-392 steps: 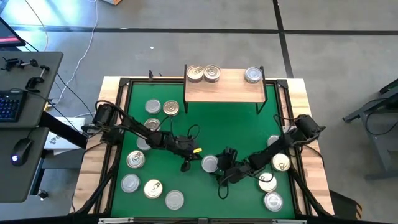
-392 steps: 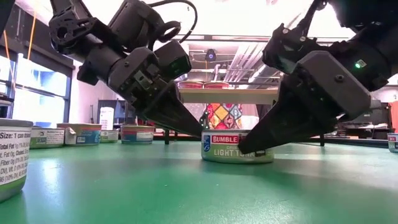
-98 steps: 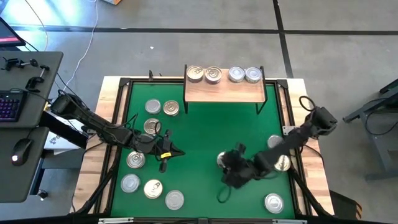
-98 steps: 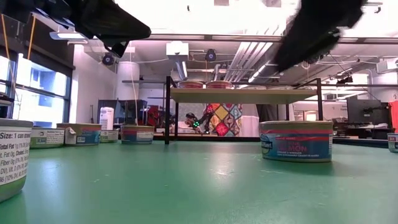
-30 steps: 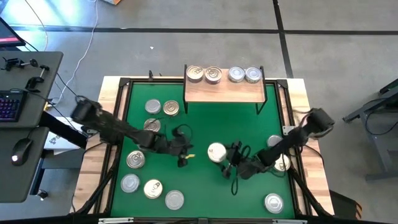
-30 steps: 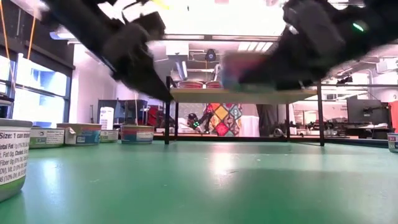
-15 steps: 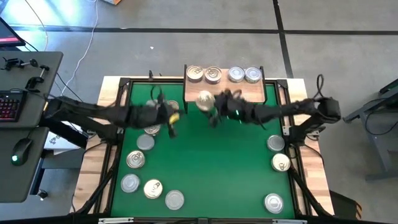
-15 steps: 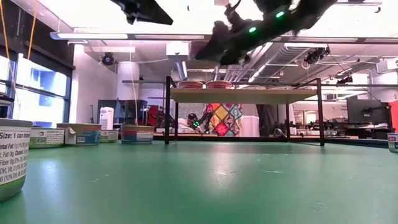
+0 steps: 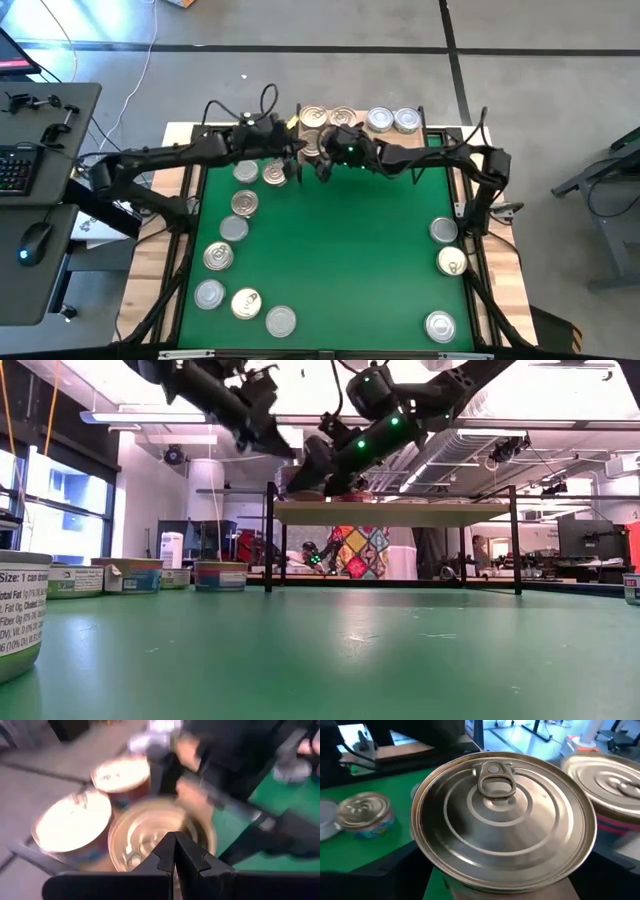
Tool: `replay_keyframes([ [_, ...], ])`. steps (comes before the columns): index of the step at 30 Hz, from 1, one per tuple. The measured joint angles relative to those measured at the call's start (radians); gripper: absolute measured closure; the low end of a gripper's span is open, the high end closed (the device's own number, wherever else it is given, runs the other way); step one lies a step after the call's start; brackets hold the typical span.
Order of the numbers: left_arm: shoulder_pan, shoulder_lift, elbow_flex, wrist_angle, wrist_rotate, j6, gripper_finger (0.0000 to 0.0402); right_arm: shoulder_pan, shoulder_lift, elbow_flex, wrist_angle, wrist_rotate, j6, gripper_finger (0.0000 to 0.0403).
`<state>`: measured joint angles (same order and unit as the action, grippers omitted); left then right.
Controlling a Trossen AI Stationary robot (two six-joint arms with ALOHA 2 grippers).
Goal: Stack canned seafood by type on shelf
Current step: Put the blue pink tuna can on the shelf aligned with the top left blue pink tuna can
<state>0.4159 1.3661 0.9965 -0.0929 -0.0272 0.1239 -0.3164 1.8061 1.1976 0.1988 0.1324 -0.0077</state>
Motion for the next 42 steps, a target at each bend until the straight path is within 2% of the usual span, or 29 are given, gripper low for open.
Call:
replay_keyframes([
  [8,0.076,0.124,0.003,0.057,0.076,-0.026,0.0402,-0.002,0.005,-0.002,-0.040,-0.003,0.010,0.0018],
  [18,0.112,0.155,0.005,0.043,0.108,-0.052,0.0402,-0.018,0.000,0.002,-0.088,-0.012,0.014,0.0016],
  [23,0.113,0.156,0.005,0.029,0.108,-0.052,0.0402,-0.017,-0.012,0.003,-0.130,-0.015,0.010,0.0016],
  [29,0.117,0.155,0.003,0.007,0.058,-0.049,0.0402,-0.016,-0.064,0.002,-0.272,-0.009,0.000,0.0016],
  [35,0.116,0.155,0.002,0.014,0.040,-0.052,0.0402,-0.008,-0.118,0.000,-0.399,0.041,0.007,0.0015],
  [42,0.108,0.147,0.026,-0.004,0.031,-0.052,0.0402,0.059,-0.201,0.000,-0.457,0.173,0.007,0.0015],
])
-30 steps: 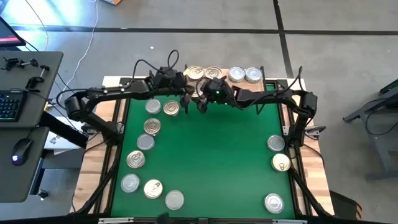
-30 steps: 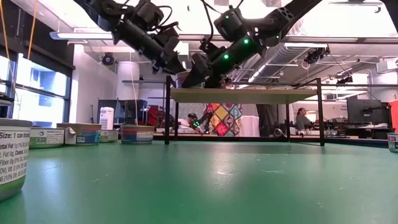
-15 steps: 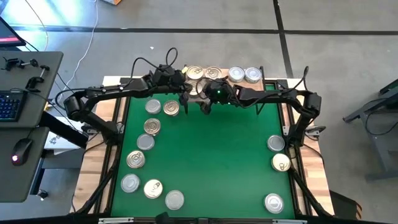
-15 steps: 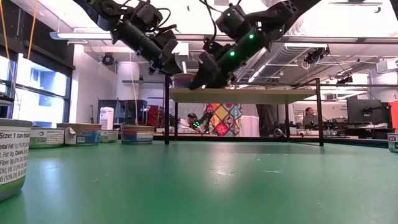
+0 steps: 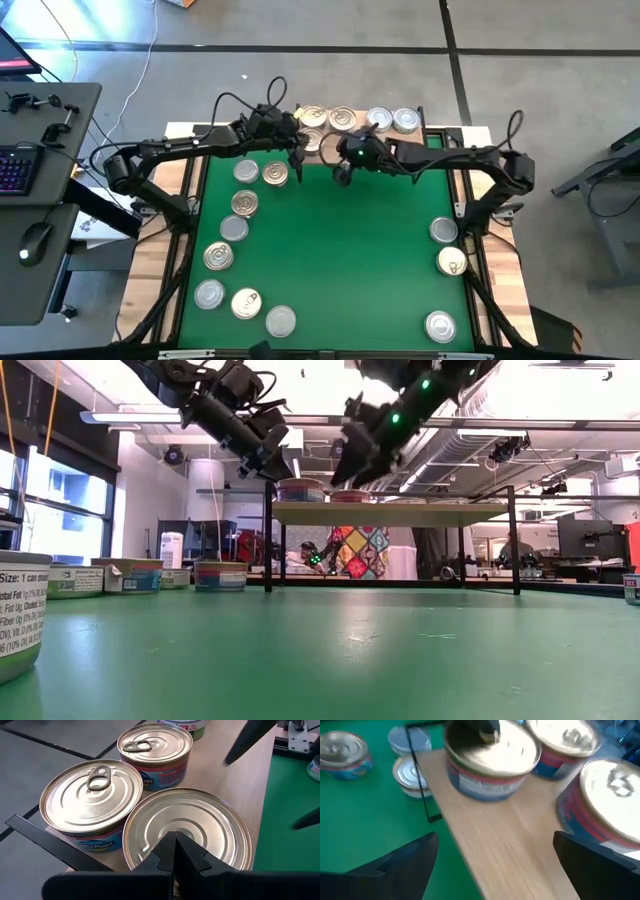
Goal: Stack canned seafood by type on shelf
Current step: Put the blue pink tuna can on the shelf aligned with the top left blue pink tuna can, then put the blue pink tuna can on the shelf aligned with the top right blue pink tuna can
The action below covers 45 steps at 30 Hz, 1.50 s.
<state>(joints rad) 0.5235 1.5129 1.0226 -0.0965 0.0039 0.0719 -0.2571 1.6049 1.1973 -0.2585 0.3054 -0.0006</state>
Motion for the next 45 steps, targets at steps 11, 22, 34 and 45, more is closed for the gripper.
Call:
replay_keyframes([
  [11,-0.057,-0.107,0.009,-0.032,-0.076,0.028,0.0401,0.248,-0.090,0.000,-0.182,0.215,0.060,0.0015],
  [22,-0.212,-0.244,0.013,-0.093,-0.106,0.125,0.0401,0.604,-0.072,-0.002,-0.488,0.505,0.444,0.0015],
  [34,-0.440,-0.219,-0.092,-0.165,-0.099,0.026,0.0401,0.970,0.037,-0.002,-0.468,0.437,0.828,0.0015],
  [45,-0.755,-0.220,-0.238,-0.144,-0.302,-0.131,0.0401,1.059,0.059,-0.002,-0.901,-0.116,1.346,0.0065],
])
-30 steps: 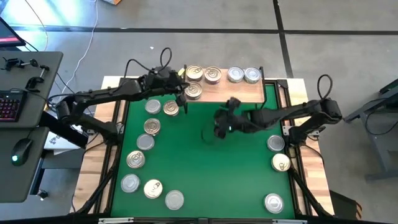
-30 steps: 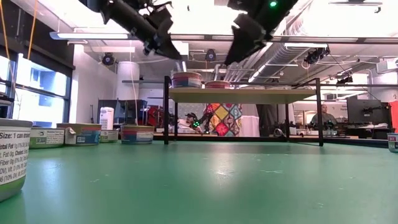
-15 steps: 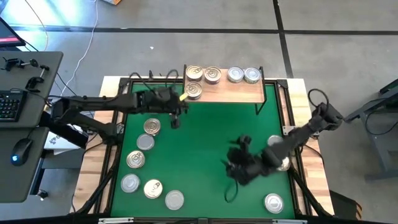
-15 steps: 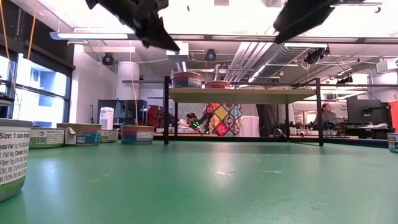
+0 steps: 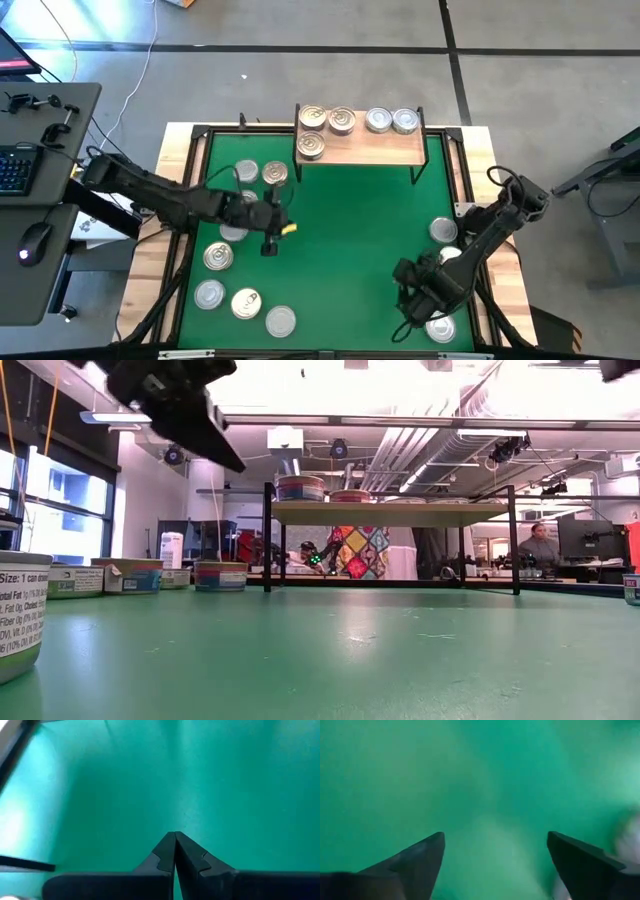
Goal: Stack canned seafood by type on shelf
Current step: Put the blue pink tuna can on the shelf aligned with the top right blue pink tuna can
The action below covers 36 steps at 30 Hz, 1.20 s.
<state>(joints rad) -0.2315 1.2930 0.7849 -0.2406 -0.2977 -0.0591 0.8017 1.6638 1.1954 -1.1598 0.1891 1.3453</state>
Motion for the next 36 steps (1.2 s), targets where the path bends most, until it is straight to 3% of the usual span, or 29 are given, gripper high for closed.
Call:
replay_keyframes([
  [3,-0.055,0.000,-0.065,0.082,-0.125,-0.047,0.0401,-0.001,0.000,0.000,-0.145,-0.094,0.009,0.0112],
  [7,-0.093,0.000,-0.164,0.269,-0.244,-0.114,0.0401,-0.009,0.000,0.000,-0.328,-0.124,0.009,0.0198],
  [10,-0.108,0.000,-0.229,0.416,-0.267,-0.148,0.0402,-0.019,0.000,-0.002,-0.403,-0.145,0.001,0.0274],
  [15,-0.124,0.001,-0.304,0.599,-0.270,-0.149,0.0401,-0.044,-0.001,-0.095,-0.338,-0.189,-0.076,0.0386],
  [24,-0.124,0.000,-0.315,0.622,-0.269,-0.148,0.0401,-0.081,-0.007,-0.322,-0.125,-0.329,-0.105,0.0399],
  [29,-0.124,0.000,-0.315,0.634,-0.269,-0.148,0.0401,-0.115,-0.002,-0.242,-0.099,-0.202,-0.123,0.0398],
  [33,-0.124,0.000,-0.315,0.646,-0.269,-0.148,0.0401,-0.153,0.003,-0.128,0.012,0.026,-0.152,0.0401],
  [36,-0.124,0.000,-0.315,0.656,-0.268,-0.148,0.0401,-0.165,0.000,-0.060,0.164,0.239,-0.284,0.0400],
])
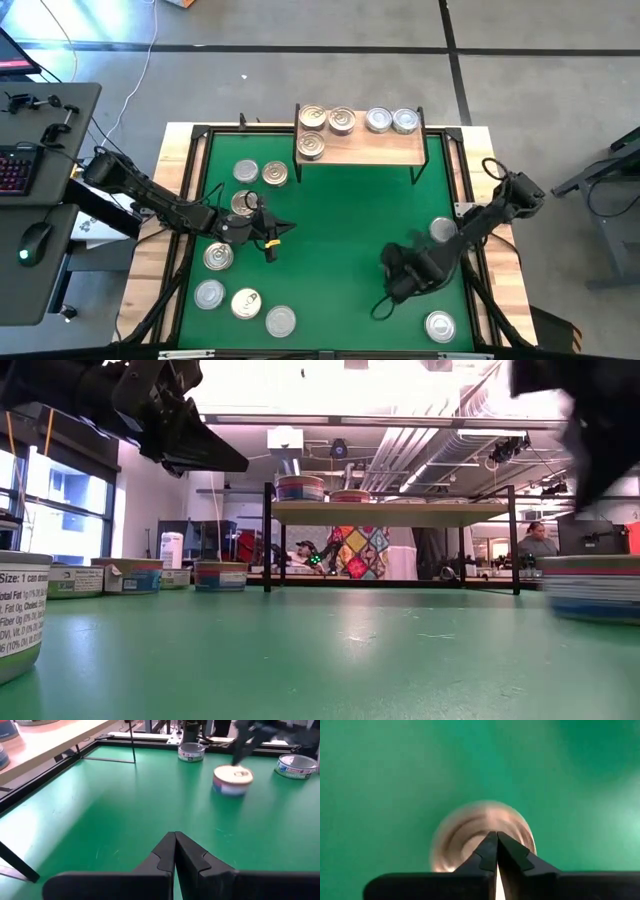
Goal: Stack canned seafood by type on shelf
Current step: Put the blue pink tuna can on the shelf aligned with the top right blue pink tuna can
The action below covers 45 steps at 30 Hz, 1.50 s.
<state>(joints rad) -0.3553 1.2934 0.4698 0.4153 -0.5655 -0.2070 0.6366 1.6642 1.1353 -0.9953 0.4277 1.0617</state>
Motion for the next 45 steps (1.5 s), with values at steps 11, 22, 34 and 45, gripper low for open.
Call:
replay_keyframes([
  [11,-0.002,0.000,0.000,0.001,0.005,-0.002,0.0401,0.014,-0.002,0.073,0.037,0.246,-0.128,0.0361],
  [22,-0.002,0.013,0.000,0.008,0.180,-0.002,0.0401,0.126,-0.005,-0.010,0.001,0.105,0.109,0.0133],
  [34,0.022,0.238,0.019,0.288,0.390,-0.029,0.0401,0.129,-0.004,-0.446,0.767,0.252,-0.050,0.0015],
  [45,0.131,0.523,0.252,0.284,0.581,-0.053,0.0401,0.045,0.006,-0.630,1.368,0.356,-0.381,0.0017],
])
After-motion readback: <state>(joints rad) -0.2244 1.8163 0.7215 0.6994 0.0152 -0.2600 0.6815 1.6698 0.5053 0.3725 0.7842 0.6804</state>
